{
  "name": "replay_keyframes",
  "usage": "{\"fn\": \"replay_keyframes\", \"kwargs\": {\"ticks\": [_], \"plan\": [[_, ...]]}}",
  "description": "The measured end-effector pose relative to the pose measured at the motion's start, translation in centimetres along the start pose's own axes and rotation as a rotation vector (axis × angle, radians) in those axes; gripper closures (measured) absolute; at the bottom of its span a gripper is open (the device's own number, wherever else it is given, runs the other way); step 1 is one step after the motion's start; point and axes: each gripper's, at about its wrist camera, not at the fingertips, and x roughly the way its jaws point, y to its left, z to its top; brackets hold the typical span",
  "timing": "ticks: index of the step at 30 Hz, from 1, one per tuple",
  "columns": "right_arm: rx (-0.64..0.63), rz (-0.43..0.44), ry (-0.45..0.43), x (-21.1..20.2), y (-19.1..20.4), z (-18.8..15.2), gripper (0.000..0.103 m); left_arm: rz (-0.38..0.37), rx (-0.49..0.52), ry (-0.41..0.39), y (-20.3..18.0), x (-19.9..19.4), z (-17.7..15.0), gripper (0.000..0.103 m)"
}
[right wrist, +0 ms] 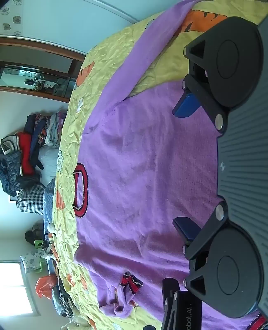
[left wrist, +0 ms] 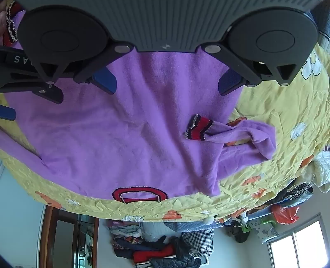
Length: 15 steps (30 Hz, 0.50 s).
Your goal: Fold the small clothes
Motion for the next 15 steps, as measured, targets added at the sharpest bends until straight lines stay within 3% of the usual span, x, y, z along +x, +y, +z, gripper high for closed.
{"fn": "replay_keyframes", "kwargs": {"ticks": [15], "plan": [[0.007, -0.006, 0.004, -0.66, -0.35, -0.40, 0.000, -0.011, 0.003, 0.037, 0.24, -0.43, -0.36, 0.000]]}}
